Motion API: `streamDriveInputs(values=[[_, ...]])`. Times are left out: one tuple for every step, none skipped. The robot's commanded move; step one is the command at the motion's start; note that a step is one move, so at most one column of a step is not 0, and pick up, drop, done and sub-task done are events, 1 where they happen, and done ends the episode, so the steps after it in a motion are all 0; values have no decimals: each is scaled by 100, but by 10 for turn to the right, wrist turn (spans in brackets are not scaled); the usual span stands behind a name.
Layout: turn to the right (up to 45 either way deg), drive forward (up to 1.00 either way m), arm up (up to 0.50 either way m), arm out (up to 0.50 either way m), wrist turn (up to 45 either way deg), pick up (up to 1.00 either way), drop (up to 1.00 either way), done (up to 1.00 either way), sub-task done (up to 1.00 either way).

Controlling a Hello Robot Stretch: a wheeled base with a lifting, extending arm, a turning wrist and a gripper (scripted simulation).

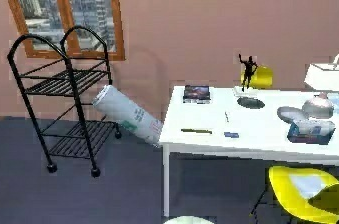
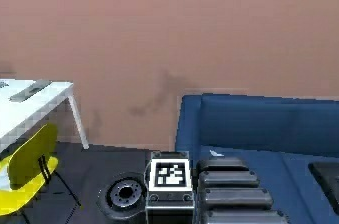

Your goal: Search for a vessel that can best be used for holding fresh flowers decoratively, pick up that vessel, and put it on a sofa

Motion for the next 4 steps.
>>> streamDriveInputs(values=[[450,0,0,0,0,0,0,0,0],[450,0,0,0,0,0,0,0,0],[450,0,0,0,0,0,0,0,0],[-450,0,0,0,0,0,0,0,0]])
